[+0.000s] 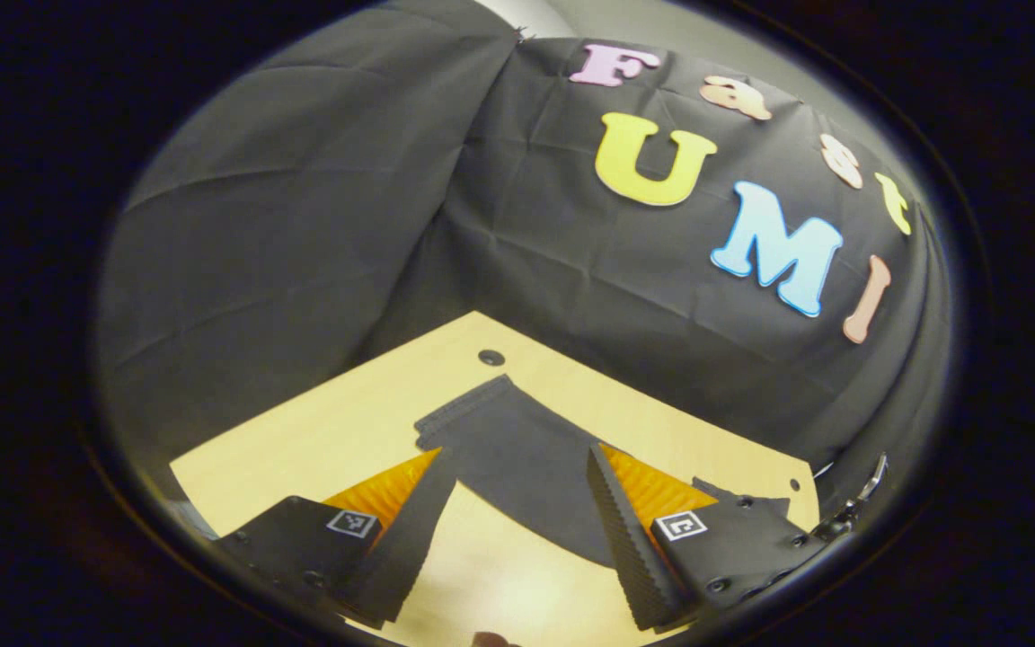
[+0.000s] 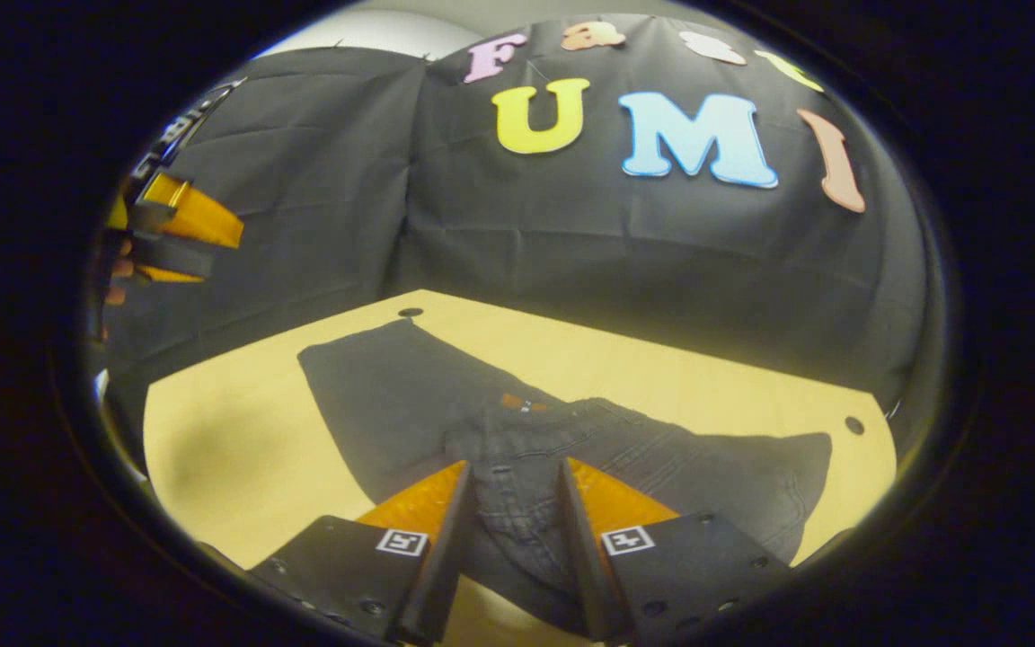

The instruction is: Grasp the waist and the cuffs of the jeans and fold them to make the two legs overlap; first hold the waist and fold one-third of the jeans toward the cuffs, then hold the cuffs and fold the remaining one-third in the same direction to finish folding.

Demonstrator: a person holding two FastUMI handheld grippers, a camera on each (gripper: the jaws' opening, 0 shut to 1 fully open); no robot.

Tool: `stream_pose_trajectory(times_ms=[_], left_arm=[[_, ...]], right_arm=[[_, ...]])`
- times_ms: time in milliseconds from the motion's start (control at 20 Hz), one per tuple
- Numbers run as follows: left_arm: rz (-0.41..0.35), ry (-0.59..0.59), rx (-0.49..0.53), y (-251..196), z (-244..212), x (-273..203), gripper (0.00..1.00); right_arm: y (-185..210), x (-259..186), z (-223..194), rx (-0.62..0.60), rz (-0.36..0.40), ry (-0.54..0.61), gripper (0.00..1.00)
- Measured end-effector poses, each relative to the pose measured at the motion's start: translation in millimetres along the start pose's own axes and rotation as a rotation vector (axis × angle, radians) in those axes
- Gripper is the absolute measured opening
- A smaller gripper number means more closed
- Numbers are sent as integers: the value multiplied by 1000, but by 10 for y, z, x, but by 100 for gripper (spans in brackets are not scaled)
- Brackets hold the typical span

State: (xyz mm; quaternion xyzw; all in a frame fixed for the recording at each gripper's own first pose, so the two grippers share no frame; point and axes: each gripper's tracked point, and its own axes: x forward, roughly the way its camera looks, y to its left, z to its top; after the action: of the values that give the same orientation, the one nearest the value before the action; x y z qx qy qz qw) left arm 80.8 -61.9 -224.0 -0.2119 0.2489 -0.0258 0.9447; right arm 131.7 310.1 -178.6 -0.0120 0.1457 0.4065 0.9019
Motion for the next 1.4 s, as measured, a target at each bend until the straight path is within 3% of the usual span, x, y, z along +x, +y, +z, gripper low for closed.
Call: stream_pose_trajectory(times_ms=[50, 100, 150, 350, 650, 950, 1250, 1400], left_arm=[[-2, 19, -30, 33, -47, 41, 96], [-5, 39, -60, 61, -117, 97, 97], [-11, 63, -96, 100, -178, 160, 96], [-25, 130, -317, 347, -297, 458, 97], [11, 173, -591, 930, -367, 1057, 96], [41, 246, -654, 1290, -448, 1603, 97], [70, 303, -631, 1481, -453, 2011, 97], [34, 301, -637, 1466, -407, 2301, 94]], right_arm=[[-72, -39, 32, -15, -20, 2, 62], [-87, -115, 97, -31, -30, -10, 80], [-109, -196, 205, -45, -44, -28, 85], [-251, -535, 508, -45, -104, -107, 91], [-706, -982, 641, -67, -287, -131, 93], [-1054, -1258, 751, -22, -465, -160, 91], [-1182, -1358, 833, 79, -543, -161, 90], [-1262, -1368, 861, 88, -570, -151, 91]])
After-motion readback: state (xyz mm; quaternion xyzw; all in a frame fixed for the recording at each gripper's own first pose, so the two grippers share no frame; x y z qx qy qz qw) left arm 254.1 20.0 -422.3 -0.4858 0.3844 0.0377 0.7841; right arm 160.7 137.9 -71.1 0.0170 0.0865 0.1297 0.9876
